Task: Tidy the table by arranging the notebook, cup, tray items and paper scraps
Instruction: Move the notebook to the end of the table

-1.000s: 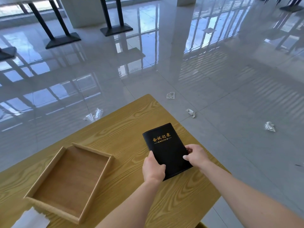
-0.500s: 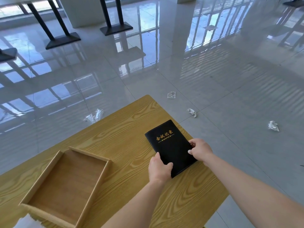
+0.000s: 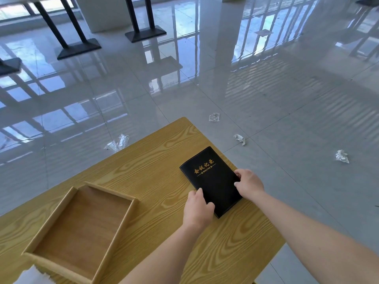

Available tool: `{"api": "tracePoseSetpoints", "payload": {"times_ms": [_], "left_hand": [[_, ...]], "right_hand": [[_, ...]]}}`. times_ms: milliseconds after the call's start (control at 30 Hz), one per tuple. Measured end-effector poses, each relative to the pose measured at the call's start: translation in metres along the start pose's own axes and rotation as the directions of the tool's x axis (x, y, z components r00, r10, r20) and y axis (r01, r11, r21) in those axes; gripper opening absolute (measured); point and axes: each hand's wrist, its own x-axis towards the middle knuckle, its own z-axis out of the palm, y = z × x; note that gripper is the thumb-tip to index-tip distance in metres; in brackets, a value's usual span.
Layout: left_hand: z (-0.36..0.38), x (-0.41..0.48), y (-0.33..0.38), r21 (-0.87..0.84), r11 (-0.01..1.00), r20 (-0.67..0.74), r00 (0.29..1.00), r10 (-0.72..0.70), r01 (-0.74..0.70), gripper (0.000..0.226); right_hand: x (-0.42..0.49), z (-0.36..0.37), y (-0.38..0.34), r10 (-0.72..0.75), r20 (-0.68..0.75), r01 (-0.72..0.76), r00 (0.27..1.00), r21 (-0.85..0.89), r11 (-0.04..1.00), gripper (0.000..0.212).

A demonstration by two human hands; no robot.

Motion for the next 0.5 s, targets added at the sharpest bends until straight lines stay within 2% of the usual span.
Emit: {"api": "tracePoseSetpoints", "payload": {"times_ms": [100, 267, 500], "left_hand": [[-0.005, -0.002, -0.004, 0.145, 0.988, 0.004, 0.998, 0.058, -0.058, 0.036], [-0.012, -0.007, -0.011, 0.355, 0.92, -0.017, 0.983, 0.183, -0.165, 0.042], [-0.028, -0.018, -0.027, 0.462, 0.862, -0.052, 0.964, 0.26, -0.208, 0.05]], "right_hand": [[-0.002, 0.004, 0.001, -0.009, -0.004, 0.008, 1.0, -0.027, 1.0, 0.048], [-0.003, 0.001, -0.002, -0.018, -0.005, 0.018, 1.0, -0.008, 1.0, 0.05], [-0.022, -0.004, -0.006, -0.089, -0.125, 0.088, 0.988, -0.01, 0.996, 0.047]]}}
